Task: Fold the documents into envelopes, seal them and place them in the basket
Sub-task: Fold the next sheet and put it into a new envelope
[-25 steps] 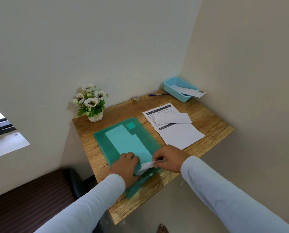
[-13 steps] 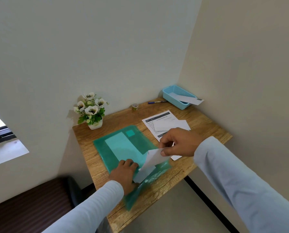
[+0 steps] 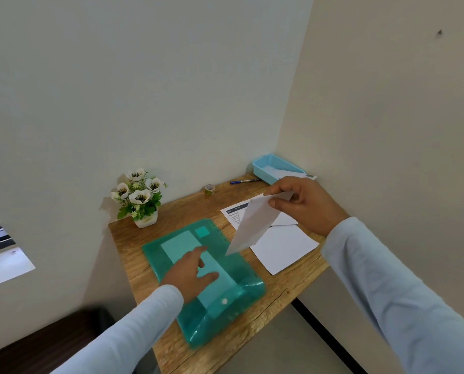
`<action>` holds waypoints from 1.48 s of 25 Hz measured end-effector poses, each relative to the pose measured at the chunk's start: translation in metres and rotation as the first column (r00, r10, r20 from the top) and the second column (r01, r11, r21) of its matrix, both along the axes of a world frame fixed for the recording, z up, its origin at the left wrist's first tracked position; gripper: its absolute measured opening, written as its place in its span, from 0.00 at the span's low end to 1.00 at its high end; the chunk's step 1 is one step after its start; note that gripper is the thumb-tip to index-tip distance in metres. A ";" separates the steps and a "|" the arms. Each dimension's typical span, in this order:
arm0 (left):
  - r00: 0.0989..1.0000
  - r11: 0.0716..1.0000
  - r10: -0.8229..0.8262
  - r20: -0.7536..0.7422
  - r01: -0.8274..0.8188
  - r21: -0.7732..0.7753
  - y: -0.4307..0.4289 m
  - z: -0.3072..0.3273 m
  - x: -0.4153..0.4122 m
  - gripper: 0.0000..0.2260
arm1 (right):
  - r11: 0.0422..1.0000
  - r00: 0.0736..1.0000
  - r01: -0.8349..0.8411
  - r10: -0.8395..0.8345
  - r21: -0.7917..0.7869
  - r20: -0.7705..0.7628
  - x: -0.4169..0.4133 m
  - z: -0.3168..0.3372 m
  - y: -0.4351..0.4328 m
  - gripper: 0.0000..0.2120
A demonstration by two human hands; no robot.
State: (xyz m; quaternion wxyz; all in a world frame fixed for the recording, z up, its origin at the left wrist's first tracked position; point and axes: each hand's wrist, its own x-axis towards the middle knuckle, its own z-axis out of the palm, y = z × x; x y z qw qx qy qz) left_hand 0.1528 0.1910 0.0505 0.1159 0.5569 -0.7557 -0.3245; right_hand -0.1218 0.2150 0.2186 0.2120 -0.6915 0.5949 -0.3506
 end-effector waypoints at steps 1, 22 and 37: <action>0.995 0.999 0.027 -0.097 -0.029 -0.021 -0.003 0.011 -0.004 0.34 | 1.000 0.998 0.011 -0.010 -0.013 0.055 -0.001 -0.006 0.000 0.08; 0.583 0.971 0.239 -0.777 -0.143 0.192 -0.080 0.059 -0.108 0.21 | 0.881 0.317 -0.127 -0.399 0.456 0.860 -0.040 -0.070 -0.084 0.24; 0.809 0.846 0.505 -0.302 -0.533 -0.014 -0.136 -0.019 -0.134 0.10 | 0.728 0.775 0.006 -0.437 0.686 0.457 -0.081 -0.156 -0.175 0.05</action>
